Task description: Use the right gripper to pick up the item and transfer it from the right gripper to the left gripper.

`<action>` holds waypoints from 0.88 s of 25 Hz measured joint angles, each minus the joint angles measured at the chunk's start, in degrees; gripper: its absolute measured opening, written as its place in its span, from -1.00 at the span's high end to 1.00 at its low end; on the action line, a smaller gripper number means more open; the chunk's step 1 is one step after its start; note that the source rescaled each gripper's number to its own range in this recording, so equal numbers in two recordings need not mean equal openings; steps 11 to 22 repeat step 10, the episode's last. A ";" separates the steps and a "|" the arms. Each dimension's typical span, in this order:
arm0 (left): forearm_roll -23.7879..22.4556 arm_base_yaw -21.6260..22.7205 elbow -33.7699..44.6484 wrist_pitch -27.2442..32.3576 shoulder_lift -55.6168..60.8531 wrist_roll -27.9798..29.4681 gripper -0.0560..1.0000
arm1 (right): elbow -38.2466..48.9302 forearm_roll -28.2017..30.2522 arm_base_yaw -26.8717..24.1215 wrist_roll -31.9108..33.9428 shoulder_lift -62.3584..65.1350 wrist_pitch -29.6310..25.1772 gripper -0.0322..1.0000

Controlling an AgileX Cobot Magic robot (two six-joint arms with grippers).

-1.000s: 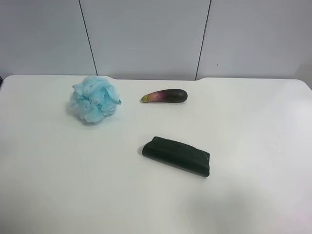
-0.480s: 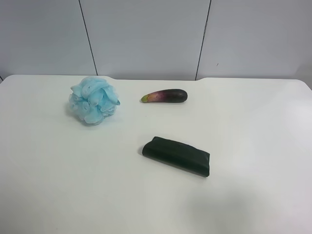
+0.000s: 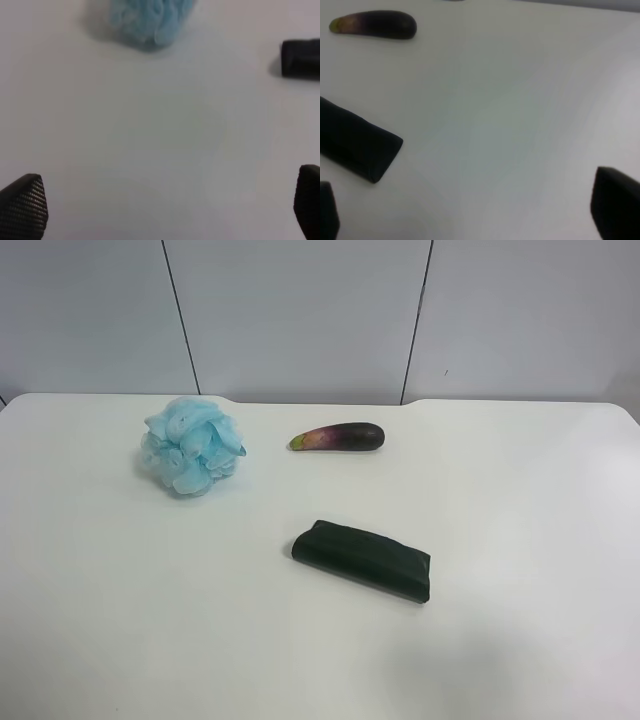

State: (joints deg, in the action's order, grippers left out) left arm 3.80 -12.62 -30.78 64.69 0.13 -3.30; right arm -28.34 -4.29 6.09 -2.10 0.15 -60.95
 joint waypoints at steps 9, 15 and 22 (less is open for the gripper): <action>-0.22 0.00 1.82 -3.96 0.00 0.00 -1.00 | 0.00 0.00 0.00 0.00 0.00 0.00 -1.00; -0.22 0.00 1.82 -3.96 0.00 0.00 -1.00 | 0.00 0.00 0.00 0.00 0.00 0.00 -1.00; -0.22 0.00 1.82 -3.96 0.00 0.00 -1.00 | 0.00 0.00 0.00 0.00 0.00 0.00 -1.00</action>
